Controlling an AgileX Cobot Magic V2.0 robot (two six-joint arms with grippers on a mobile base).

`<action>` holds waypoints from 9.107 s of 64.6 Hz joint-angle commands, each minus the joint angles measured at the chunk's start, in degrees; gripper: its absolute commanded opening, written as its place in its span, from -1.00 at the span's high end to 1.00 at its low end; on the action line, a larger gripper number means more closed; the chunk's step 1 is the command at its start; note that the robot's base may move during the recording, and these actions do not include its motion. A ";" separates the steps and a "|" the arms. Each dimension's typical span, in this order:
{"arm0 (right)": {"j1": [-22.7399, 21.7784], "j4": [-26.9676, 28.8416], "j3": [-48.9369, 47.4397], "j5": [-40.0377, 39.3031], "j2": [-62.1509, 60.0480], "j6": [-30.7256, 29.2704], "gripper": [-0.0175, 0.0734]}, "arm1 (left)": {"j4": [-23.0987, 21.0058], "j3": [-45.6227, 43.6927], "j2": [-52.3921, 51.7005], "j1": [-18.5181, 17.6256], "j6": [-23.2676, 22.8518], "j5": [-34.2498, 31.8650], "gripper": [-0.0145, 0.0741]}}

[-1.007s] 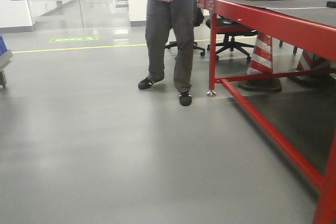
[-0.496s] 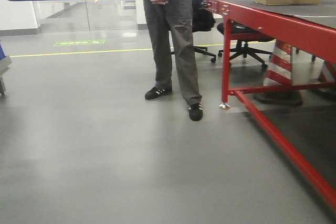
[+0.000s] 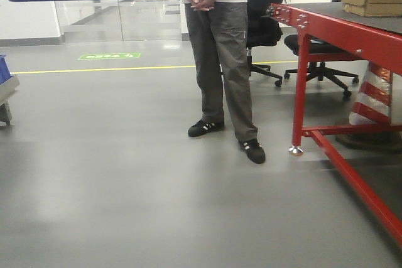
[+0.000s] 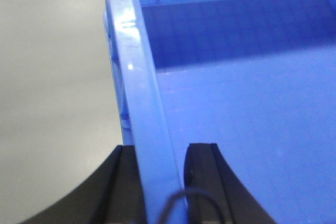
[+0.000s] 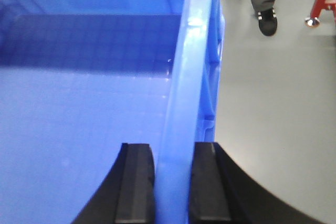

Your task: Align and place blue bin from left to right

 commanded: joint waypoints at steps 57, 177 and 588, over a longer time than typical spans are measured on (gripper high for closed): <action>-0.14 -0.49 -0.66 -4.78 -1.66 -1.21 0.77 | 0.48 -0.97 -1.61 0.20 0.59 -3.93 0.92; -0.14 -0.49 -0.66 -4.78 -1.56 -1.21 0.77 | 0.48 -0.97 -1.61 0.20 0.59 -3.93 0.92; -0.35 -2.31 -0.66 -7.43 10.72 -1.78 0.74 | 5.37 -0.97 8.51 0.20 0.82 -6.61 0.73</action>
